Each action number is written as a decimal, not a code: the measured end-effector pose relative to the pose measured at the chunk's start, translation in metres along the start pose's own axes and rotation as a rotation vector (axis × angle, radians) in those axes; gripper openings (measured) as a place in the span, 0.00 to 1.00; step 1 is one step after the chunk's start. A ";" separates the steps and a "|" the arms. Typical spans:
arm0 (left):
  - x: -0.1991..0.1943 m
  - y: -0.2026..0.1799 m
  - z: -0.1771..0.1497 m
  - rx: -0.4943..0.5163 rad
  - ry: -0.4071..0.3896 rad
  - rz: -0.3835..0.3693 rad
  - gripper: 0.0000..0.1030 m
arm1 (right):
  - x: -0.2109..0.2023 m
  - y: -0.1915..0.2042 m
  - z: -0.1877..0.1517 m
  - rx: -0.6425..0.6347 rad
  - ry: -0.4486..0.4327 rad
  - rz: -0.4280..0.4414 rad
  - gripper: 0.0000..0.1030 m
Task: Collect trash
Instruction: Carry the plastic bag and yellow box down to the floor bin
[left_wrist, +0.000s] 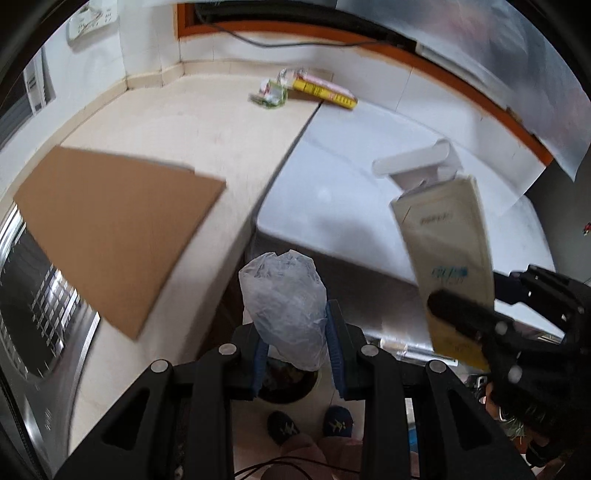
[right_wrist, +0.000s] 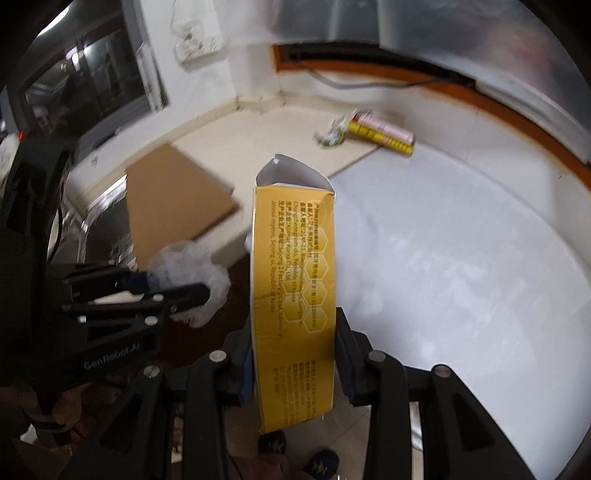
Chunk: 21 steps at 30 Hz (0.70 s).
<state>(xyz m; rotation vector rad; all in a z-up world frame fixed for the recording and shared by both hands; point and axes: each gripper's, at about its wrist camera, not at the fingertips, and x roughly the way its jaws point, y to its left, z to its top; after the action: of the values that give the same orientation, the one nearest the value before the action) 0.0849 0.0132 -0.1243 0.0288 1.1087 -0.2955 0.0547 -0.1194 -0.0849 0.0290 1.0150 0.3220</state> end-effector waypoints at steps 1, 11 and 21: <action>0.004 -0.001 -0.007 -0.009 0.011 0.003 0.26 | 0.002 0.001 -0.005 -0.006 0.011 0.007 0.35; 0.066 -0.014 -0.074 -0.055 0.127 0.046 0.26 | 0.070 -0.002 -0.079 -0.089 0.180 0.076 0.35; 0.168 0.005 -0.127 -0.097 0.180 0.076 0.26 | 0.191 -0.020 -0.150 -0.035 0.339 0.102 0.35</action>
<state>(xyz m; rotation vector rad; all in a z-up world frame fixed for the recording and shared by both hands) 0.0438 0.0021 -0.3308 0.0113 1.2960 -0.1731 0.0264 -0.1045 -0.3267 -0.0058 1.3460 0.4479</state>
